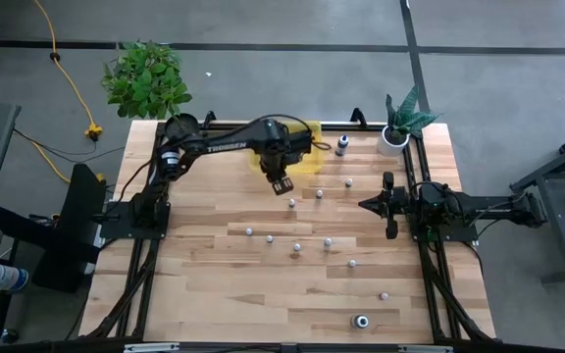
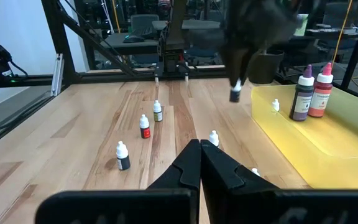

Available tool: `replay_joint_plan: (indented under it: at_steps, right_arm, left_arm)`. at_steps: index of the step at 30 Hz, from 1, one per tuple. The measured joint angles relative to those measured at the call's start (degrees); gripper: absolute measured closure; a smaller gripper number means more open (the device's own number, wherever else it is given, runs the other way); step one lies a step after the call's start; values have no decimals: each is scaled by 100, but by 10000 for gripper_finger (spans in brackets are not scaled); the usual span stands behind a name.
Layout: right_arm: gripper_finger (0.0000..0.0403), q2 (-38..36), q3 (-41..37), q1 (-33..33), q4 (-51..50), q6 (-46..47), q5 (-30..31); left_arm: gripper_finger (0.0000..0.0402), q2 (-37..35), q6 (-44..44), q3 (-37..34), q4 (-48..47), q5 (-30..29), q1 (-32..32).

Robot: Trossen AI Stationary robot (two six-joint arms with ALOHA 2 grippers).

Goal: Pick & Place food coloring
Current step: Put the small black food coloring bottle into the yellow container

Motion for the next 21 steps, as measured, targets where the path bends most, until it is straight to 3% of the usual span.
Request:
replay_joint_plan:
  at_steps: [5, 21]
  right_arm:
    - [402, 0, 1, 0, 1, 0, -2]
    - [402, 0, -1, 1, 0, 0, -2]
  left_arm:
    - [359, 0, -366, 331, -103, -139, 218]
    - [359, 78, -1028, 328, -59, -335, 916]
